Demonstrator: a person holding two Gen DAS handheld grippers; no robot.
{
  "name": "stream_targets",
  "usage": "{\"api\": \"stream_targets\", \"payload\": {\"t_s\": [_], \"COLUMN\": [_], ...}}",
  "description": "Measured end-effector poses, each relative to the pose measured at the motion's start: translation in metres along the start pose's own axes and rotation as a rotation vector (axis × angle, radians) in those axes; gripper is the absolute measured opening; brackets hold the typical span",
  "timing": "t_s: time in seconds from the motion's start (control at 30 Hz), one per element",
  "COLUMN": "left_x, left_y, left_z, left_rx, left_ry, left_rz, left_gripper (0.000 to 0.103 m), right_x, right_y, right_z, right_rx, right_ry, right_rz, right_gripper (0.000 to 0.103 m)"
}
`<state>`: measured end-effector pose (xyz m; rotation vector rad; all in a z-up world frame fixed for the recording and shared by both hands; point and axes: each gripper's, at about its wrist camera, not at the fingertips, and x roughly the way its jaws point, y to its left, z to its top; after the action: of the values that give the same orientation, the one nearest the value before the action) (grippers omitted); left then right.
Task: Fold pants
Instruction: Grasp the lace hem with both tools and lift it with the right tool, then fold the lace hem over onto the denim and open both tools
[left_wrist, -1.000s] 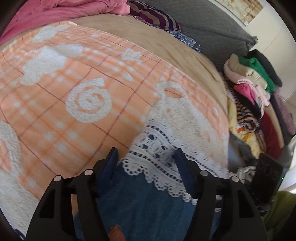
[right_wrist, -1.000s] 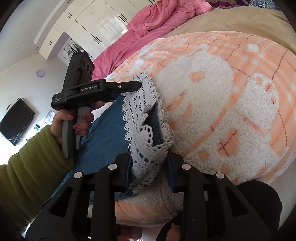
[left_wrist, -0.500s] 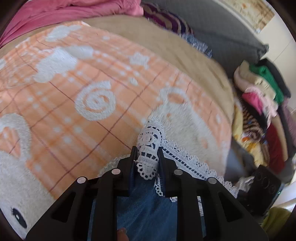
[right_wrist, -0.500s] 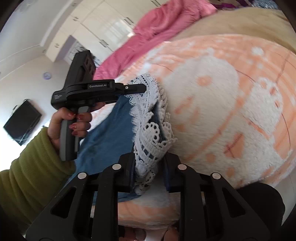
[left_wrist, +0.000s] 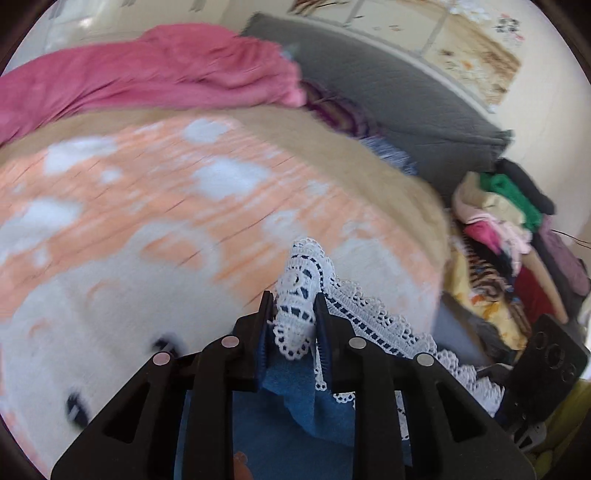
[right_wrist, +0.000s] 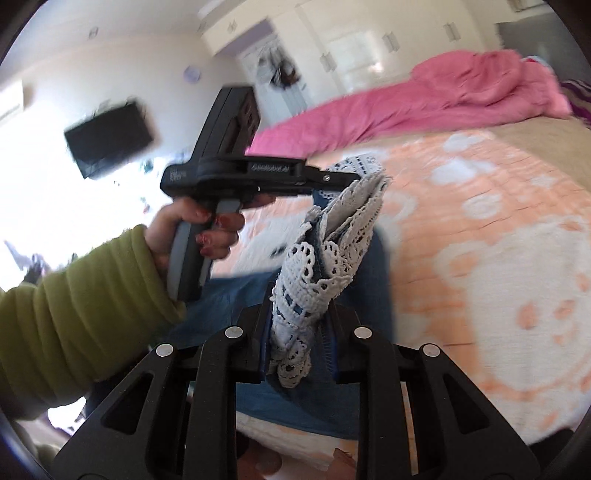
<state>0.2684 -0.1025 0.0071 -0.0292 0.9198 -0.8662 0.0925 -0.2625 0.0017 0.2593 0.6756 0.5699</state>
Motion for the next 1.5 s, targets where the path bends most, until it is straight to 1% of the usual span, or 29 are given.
{"api": "stream_targets", "payload": {"t_s": [0.07, 0.1, 0.13, 0.17, 0.2, 0.23, 0.3, 0.33, 0.4, 0.43, 0.5, 0.53, 0.6, 0.67, 0.73, 0.77, 0.83, 0.9, 1.03, 1.13, 1.17, 1.2, 1.27, 1.3, 1.33, 1.37, 1.4, 1.43, 1.5], "left_x": [0.000, -0.003, -0.008, -0.017, -0.026, -0.035, -0.053, -0.059, -0.067, -0.071, -0.075, -0.076, -0.074, -0.071, -0.065, -0.063, -0.059, -0.051, -0.045, -0.040, -0.039, -0.037, -0.036, -0.038, -0.039, -0.042, -0.045, -0.047, -0.046], "left_y": [0.018, 0.026, 0.032, 0.044, 0.054, 0.063, 0.080, 0.083, 0.087, 0.088, 0.090, 0.088, 0.086, 0.086, 0.088, 0.088, 0.090, 0.089, 0.088, 0.086, 0.088, 0.088, 0.092, 0.092, 0.092, 0.092, 0.092, 0.091, 0.092], "left_z": [-0.018, -0.025, -0.030, -0.038, -0.044, -0.050, -0.065, -0.070, -0.076, -0.081, -0.091, -0.093, -0.099, -0.105, -0.107, -0.108, -0.108, -0.104, -0.098, -0.096, -0.097, -0.098, -0.102, -0.103, -0.103, -0.103, -0.103, -0.104, -0.108], "left_rx": [-0.033, -0.063, -0.097, -0.165, -0.224, -0.281, -0.421, -0.473, -0.527, -0.554, -0.594, -0.598, -0.602, -0.609, -0.612, -0.615, -0.615, -0.620, -0.601, -0.578, -0.581, -0.586, -0.618, -0.628, -0.634, -0.644, -0.647, -0.649, -0.628], "left_ry": [0.031, 0.030, 0.022, -0.001, -0.023, -0.042, -0.064, -0.064, -0.079, -0.092, -0.093, -0.092, -0.087, -0.070, -0.053, -0.052, -0.054, -0.064, -0.073, -0.059, -0.056, -0.050, -0.047, -0.051, -0.055, -0.056, -0.059, -0.066, -0.047], "left_rz": [0.103, 0.125, 0.127, 0.129, 0.126, 0.117, 0.088, 0.076, 0.041, -0.005, -0.075, -0.089, -0.091, -0.063, -0.045, -0.031, -0.027, -0.033, -0.038, -0.003, 0.008, 0.005, -0.037, -0.057, -0.085, -0.114, -0.132, -0.134, -0.036], "left_gripper": [0.031, 0.034, 0.038, 0.042, 0.054, 0.062, 0.064, 0.068, 0.075, 0.075, 0.078, 0.079, 0.080, 0.080, 0.080, 0.080, 0.080, 0.080, 0.076, 0.048, 0.040, 0.026, 0.022, 0.021, 0.020, 0.020, 0.020, 0.020, 0.020], "right_x": [0.027, 0.037, 0.047, 0.056, 0.060, 0.063, 0.066, 0.067, 0.073, 0.077, 0.087, 0.091, 0.096, 0.090, 0.078, 0.065, 0.045, 0.030, 0.027, 0.057, 0.063, 0.076, 0.099, 0.110, 0.122, 0.129, 0.133, 0.133, 0.127], "right_y": [0.009, 0.013, 0.018, 0.026, 0.033, 0.041, 0.055, 0.061, 0.081, 0.087, 0.108, 0.114, 0.118, 0.112, 0.099, 0.089, 0.070, 0.040, -0.022, -0.064, -0.068, -0.077, -0.088, -0.092, -0.099, -0.097, -0.096, -0.094, -0.090], "right_z": [-0.010, -0.015, -0.021, -0.027, -0.031, -0.034, -0.036, -0.037, -0.039, -0.040, -0.051, -0.057, -0.065, -0.065, -0.056, -0.049, -0.035, -0.013, 0.028, 0.054, 0.052, 0.057, 0.060, 0.062, 0.061, 0.056, 0.054, 0.055, 0.059], "right_rx": [-0.020, -0.034, -0.051, -0.085, -0.114, -0.150, -0.233, -0.268, -0.386, -0.430, -0.589, -0.647, -0.680, -0.626, -0.528, -0.460, -0.363, -0.245, -0.024, 0.104, 0.126, 0.152, 0.224, 0.259, 0.302, 0.323, 0.331, 0.313, 0.261], "right_ry": [0.090, 0.126, 0.166, 0.198, 0.212, 0.224, 0.226, 0.226, 0.230, 0.233, 0.260, 0.283, 0.307, 0.320, 0.322, 0.305, 0.255, 0.200, 0.148, 0.227, 0.247, 0.268, 0.287, 0.306, 0.329, 0.349, 0.351, 0.333, 0.279], "right_rz": [-0.007, -0.018, -0.031, -0.040, -0.048, -0.060, -0.098, -0.113, -0.165, -0.179, -0.227, -0.244, -0.241, -0.185, -0.106, -0.064, -0.040, -0.041, -0.102, -0.115, -0.103, -0.087, -0.077, -0.039, 0.003, 0.032, 0.056, 0.060, 0.028], "right_gripper": [0.016, 0.016, 0.016, 0.016, 0.018, 0.018, 0.019, 0.020, 0.021, 0.021, 0.027, 0.028, 0.031, 0.038, 0.042, 0.046, 0.055, 0.065, 0.065, 0.065, 0.065, 0.065, 0.065, 0.059, 0.048, 0.009, 0.003, 0.003, 0.005]}}
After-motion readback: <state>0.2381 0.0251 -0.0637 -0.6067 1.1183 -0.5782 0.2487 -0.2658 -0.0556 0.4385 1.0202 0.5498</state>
